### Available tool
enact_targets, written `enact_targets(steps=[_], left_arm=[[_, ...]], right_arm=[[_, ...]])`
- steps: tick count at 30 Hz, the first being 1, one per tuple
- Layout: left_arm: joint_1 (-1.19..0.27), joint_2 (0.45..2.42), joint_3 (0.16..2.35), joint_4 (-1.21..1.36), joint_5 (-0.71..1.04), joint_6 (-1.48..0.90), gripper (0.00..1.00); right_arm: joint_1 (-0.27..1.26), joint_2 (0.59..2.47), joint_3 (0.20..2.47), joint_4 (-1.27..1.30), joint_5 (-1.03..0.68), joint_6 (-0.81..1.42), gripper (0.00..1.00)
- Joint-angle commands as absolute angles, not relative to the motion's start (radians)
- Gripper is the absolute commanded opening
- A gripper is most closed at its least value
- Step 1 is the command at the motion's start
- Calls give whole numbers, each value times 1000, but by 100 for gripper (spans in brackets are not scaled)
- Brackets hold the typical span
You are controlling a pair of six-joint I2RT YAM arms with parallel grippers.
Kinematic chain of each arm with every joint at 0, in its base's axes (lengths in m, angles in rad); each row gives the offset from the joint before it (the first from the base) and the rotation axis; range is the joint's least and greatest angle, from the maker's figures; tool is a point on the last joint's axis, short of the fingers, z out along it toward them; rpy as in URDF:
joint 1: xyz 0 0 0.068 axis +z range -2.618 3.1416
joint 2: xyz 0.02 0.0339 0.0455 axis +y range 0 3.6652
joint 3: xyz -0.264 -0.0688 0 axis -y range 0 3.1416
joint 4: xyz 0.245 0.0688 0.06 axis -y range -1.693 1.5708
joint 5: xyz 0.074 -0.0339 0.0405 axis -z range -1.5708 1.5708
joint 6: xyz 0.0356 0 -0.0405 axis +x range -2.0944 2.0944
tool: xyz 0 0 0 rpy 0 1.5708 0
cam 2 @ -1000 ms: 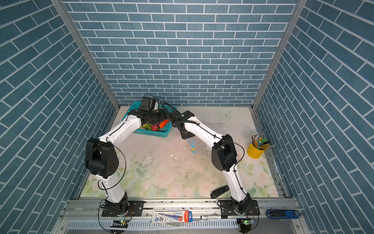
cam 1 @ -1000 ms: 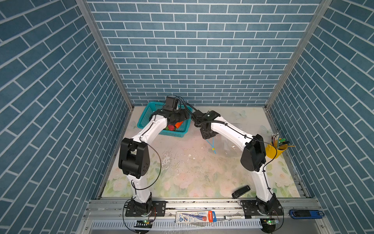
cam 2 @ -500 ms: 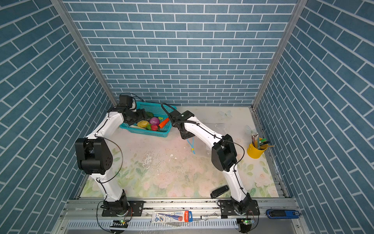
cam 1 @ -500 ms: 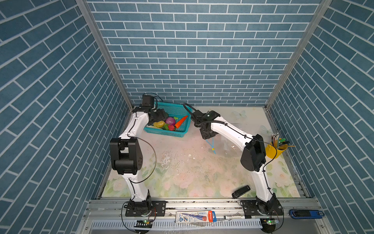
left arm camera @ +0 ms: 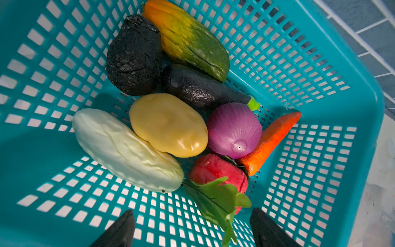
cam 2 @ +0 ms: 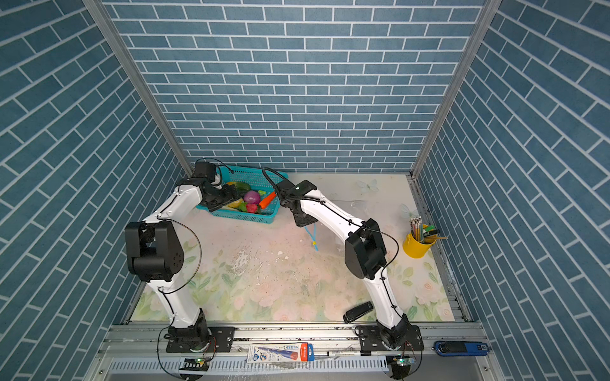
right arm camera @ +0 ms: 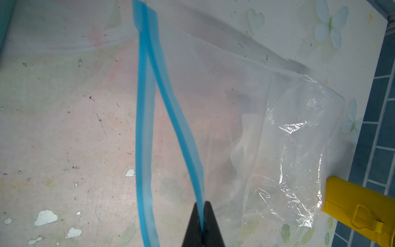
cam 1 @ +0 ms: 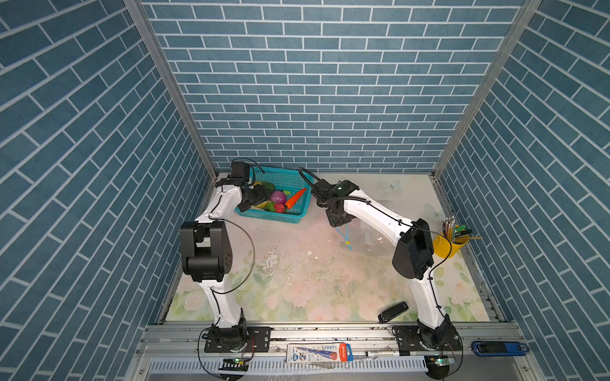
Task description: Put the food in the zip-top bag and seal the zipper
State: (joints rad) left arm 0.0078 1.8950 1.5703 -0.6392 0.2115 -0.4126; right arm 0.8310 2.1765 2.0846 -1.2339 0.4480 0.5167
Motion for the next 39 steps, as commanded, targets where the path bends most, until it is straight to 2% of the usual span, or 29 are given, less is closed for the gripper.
enact_targets(steps=[1, 20, 29, 39], left_arm=[[8, 1910, 1549, -647, 225, -417, 87], [0, 1851, 1463, -622, 255, -435, 87], [-25, 1803, 1422, -615, 210, -428, 86], [-60, 1888, 1594, -666, 155, -401, 86]], right_arm=[[836, 2154, 2115, -1262, 457, 520, 0], [838, 2165, 2135, -1269, 457, 515, 0], [841, 2165, 2136, -1267, 457, 515, 0], [842, 2170, 2140, -1252, 434, 511, 0]])
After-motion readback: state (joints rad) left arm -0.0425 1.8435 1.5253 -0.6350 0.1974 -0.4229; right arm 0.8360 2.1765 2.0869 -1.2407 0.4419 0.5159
